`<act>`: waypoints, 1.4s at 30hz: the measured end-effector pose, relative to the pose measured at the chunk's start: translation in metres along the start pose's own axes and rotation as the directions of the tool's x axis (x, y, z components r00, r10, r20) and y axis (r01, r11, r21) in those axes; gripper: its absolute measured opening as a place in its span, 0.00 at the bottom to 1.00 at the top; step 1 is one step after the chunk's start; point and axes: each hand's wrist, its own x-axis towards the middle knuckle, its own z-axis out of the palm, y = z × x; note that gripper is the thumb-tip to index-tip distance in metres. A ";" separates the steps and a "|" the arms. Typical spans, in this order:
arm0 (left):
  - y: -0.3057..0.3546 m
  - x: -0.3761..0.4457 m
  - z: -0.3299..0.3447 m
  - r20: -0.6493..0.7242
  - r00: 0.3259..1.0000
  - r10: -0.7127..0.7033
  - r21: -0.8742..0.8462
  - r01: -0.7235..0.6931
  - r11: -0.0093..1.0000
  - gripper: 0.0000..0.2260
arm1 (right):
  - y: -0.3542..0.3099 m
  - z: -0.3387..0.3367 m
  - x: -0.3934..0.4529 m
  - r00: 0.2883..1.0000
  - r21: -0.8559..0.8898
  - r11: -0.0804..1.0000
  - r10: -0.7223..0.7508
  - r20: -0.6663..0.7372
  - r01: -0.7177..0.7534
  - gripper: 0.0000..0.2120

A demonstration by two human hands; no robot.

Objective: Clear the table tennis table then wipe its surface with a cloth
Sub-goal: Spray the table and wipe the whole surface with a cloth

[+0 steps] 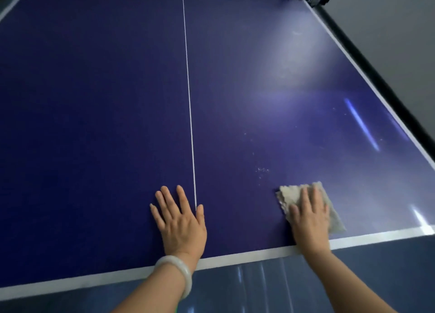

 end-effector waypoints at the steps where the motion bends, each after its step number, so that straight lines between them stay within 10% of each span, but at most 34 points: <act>1: 0.002 -0.001 0.003 -0.009 1.000 -0.017 0.030 0.017 0.999 0.32 | 0.009 -0.004 0.002 0.995 -0.045 0.994 0.101 -0.002 -0.101 0.30; 5: 0.003 -0.001 0.008 -0.038 0.999 -0.038 0.086 0.041 0.995 0.32 | -0.030 0.009 -0.014 0.989 -0.073 0.987 0.146 -0.017 -0.146 0.26; 7: 0.004 -0.001 0.010 -0.050 0.998 -0.036 0.099 0.041 0.994 0.31 | -0.069 0.023 -0.021 0.995 -0.101 0.989 -0.103 0.011 0.104 0.27; 10: 0.003 -0.001 0.012 -0.078 0.996 -0.043 0.109 0.051 0.993 0.31 | -0.109 0.027 -0.007 0.824 -0.018 0.834 -0.540 0.173 0.551 0.27; 13: 0.001 0.000 0.013 -0.087 0.996 -0.034 0.110 0.043 0.993 0.30 | -0.087 0.020 0.047 0.707 -0.016 0.722 -0.672 0.218 0.691 0.27; 16: 0.001 0.000 0.013 -0.104 0.994 -0.037 0.106 0.048 0.993 0.30 | -0.027 0.007 0.097 0.957 -0.100 0.955 -0.267 0.113 0.278 0.27; 20: 0.002 -0.001 0.013 -0.101 0.994 -0.048 0.111 0.059 0.992 0.30 | -0.022 -0.001 0.085 0.984 -0.074 0.984 0.167 0.057 -0.163 0.27; 23: 0.003 -0.001 0.013 -0.104 0.993 -0.057 0.128 0.070 0.989 0.30 | -0.084 0.022 0.059 0.983 -0.091 0.980 -0.170 0.072 0.177 0.28; 29: 0.004 0.001 0.014 -0.111 0.991 -0.070 0.139 0.085 0.987 0.30 | -0.179 0.037 0.104 0.611 0.025 0.650 -0.726 0.316 0.760 0.27; 32: 0.003 0.001 0.015 -0.113 0.991 -0.072 0.129 0.086 0.988 0.30 | -0.144 0.034 0.175 0.768 -0.069 0.782 -0.585 0.262 0.619 0.27; 35: 0.002 0.000 0.014 -0.113 0.991 -0.076 0.118 0.089 0.989 0.30 | -0.073 0.011 0.213 0.978 -0.105 0.979 -0.158 0.135 0.173 0.27; 38: 0.004 0.000 0.015 -0.106 0.991 -0.080 0.127 0.093 0.988 0.30 | -0.054 0.005 0.194 0.983 -0.076 0.987 0.149 0.103 -0.141 0.28; 42: 0.003 0.000 0.013 -0.106 0.991 -0.081 0.130 0.095 0.987 0.30 | -0.118 0.035 0.121 0.986 -0.079 0.984 -0.152 0.065 0.157 0.29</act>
